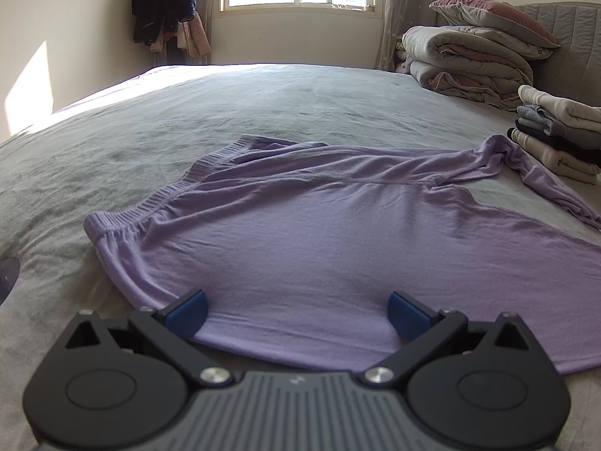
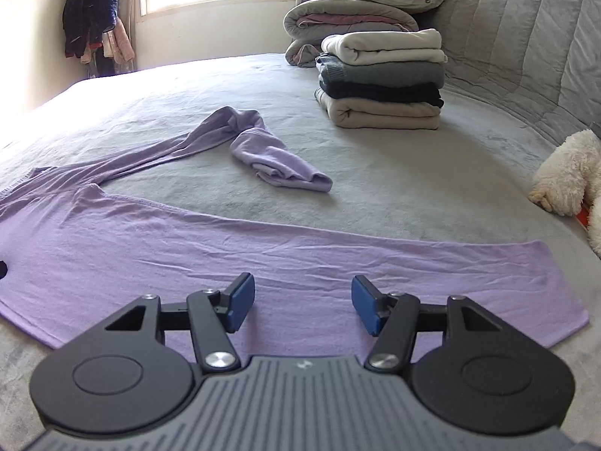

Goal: Fold clothes
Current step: 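Move the right gripper over the lavender pants toward the waistband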

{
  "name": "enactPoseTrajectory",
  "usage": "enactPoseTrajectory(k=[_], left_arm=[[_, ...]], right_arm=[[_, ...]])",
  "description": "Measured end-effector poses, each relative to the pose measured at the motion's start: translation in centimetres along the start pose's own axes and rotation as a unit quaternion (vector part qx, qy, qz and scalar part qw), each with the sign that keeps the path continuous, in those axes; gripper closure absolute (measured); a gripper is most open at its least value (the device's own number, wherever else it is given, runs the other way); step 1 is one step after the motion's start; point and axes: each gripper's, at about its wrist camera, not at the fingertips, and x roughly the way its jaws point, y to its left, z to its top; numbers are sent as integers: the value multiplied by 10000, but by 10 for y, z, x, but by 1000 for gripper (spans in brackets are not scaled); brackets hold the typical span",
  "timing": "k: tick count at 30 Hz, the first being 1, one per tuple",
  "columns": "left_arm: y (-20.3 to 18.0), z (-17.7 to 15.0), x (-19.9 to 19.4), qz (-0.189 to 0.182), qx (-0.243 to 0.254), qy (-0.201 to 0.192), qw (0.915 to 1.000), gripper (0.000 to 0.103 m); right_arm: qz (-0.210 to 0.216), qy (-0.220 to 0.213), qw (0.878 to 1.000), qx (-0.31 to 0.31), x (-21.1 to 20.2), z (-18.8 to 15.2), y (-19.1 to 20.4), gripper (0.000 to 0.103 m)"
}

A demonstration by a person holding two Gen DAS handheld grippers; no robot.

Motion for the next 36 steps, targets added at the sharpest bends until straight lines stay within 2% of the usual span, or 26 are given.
enactPoseTrajectory(k=[3,14,16,18,21,24,28,33,36], left_arm=[[0,0,0,-1,-3,1,10000,0],[1,0,1,-9,-9,-1,10000,0],[2,1,0,-28,-32,-6,10000,0],[3,3,-1,-59,-83,6,9999,0],[3,10,-3,-90,-68,148,9998,0],[3,24,-3,-236,23,302,9993,0],[7,45,-1,-406,-62,136,9991,0],[19,60,16,-500,-373,-194,9979,0],[32,58,35,-530,-606,-185,9966,0]], right_arm=[[-83,-77,9999,72,1,-8,-9,37],[-590,-181,9957,691,-17,-22,-93,33],[-737,-142,9948,695,-18,-20,-99,32],[-713,-114,9948,718,-17,-16,-102,32],[-553,-137,9955,755,-15,-3,-97,30],[-388,-194,9964,726,-13,11,-87,22],[-22,-321,9985,442,-8,31,-56,0],[604,-211,9979,-80,13,54,-8,0],[957,-117,9948,-329,30,67,25,0]])
